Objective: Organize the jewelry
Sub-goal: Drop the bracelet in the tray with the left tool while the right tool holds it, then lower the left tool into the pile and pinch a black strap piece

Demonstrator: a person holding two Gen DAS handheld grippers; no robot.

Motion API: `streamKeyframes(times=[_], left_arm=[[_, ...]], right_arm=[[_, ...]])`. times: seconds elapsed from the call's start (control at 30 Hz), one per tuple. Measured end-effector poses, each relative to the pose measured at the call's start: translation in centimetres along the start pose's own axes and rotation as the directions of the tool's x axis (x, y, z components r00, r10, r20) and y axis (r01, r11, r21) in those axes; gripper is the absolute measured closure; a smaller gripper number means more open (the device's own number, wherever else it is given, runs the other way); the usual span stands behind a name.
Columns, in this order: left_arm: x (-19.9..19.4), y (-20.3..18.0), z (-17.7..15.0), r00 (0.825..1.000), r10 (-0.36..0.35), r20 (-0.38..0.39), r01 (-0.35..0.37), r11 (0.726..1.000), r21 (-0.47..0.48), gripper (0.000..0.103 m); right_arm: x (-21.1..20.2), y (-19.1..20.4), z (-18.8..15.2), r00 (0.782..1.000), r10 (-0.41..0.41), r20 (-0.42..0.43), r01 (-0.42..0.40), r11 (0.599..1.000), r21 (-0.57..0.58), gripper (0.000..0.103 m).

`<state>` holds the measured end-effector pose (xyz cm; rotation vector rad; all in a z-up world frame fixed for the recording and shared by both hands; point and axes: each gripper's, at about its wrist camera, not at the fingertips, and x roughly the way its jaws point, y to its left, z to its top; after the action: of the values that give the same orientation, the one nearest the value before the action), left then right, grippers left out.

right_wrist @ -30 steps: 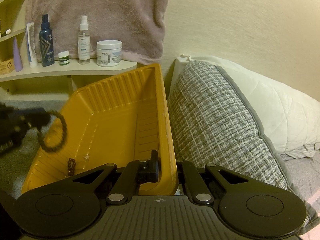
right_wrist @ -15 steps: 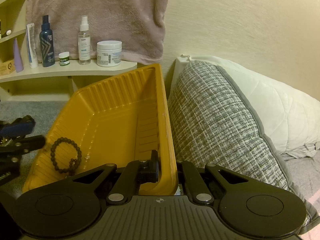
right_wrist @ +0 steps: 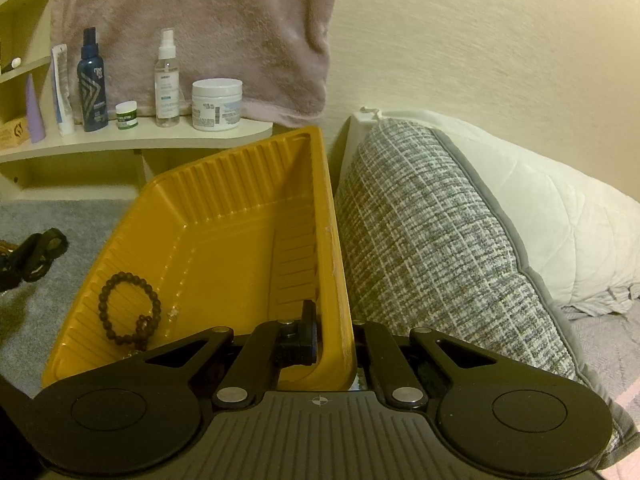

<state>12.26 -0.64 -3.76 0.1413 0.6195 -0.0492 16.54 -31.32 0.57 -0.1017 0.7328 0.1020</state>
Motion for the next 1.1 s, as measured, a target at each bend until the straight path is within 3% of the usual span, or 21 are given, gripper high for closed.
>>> streamKeyframes(times=[0.4, 0.67, 0.8, 1.1], left_arm=[[-1.0, 4.7, -1.9, 0.992, 0.129, -0.005, -0.129, 0.990, -0.054, 0.071], [0.3, 5.1, -2.4, 0.991, 0.128, -0.038, -0.128, 0.992, 0.002, 0.071], [0.9, 5.1, -2.4, 0.991, 0.122, -0.048, -0.122, 0.992, 0.012, 0.086], [0.2, 5.1, -1.0, 0.993, 0.114, -0.006, -0.114, 0.993, 0.002, 0.090]], right_arm=[[0.2, -0.2, -0.2, 1.000, -0.001, -0.002, 0.001, 1.000, 0.002, 0.099], [0.2, -0.2, -0.3, 1.000, -0.002, -0.002, 0.002, 1.000, -0.001, 0.099], [0.2, -0.2, -0.3, 1.000, -0.002, -0.002, 0.002, 1.000, 0.000, 0.099], [0.2, -0.2, -0.3, 1.000, -0.002, -0.002, 0.002, 1.000, 0.000, 0.099]])
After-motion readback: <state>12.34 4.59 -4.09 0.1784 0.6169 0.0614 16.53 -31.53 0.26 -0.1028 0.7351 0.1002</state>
